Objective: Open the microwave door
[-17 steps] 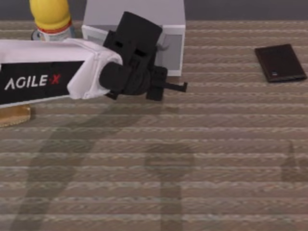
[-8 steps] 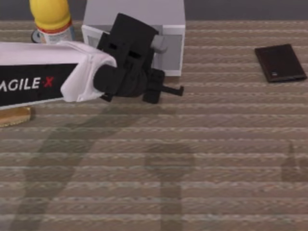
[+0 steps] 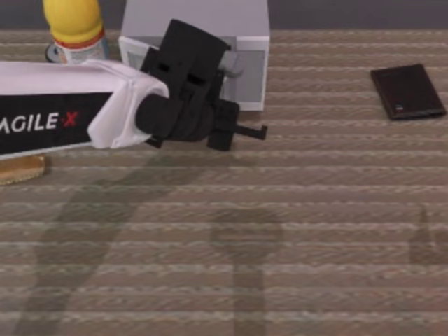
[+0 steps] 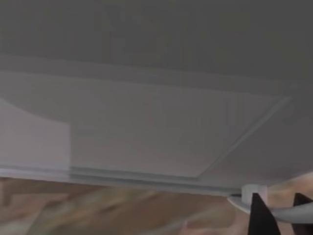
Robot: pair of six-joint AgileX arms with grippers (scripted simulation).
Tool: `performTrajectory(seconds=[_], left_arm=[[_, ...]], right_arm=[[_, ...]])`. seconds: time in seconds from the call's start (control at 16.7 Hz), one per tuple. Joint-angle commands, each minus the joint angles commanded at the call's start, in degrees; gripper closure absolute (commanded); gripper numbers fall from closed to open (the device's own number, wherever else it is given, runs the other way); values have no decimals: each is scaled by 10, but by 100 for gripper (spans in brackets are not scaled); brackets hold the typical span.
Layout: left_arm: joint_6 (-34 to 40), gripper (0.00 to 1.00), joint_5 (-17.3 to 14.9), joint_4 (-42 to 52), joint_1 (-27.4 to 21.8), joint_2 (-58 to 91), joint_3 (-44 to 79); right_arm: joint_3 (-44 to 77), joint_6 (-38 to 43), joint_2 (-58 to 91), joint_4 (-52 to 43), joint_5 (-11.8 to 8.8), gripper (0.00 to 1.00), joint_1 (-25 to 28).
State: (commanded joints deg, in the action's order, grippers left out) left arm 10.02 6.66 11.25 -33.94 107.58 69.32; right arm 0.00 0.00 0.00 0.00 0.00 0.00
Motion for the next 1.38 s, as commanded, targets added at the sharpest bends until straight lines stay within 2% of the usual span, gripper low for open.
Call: performTrajectory(seconds=[0.78, 1.2, 1.38], left_arm=[[0, 100, 0, 0, 0, 0, 0], [-26, 100, -22, -8, 8, -15, -20], [-26, 100, -22, -8, 8, -15, -21]], right_arm=[[0, 0, 0, 0, 0, 0, 0], [0, 0, 0, 0, 0, 0, 0], [0, 0, 0, 0, 0, 0, 0]])
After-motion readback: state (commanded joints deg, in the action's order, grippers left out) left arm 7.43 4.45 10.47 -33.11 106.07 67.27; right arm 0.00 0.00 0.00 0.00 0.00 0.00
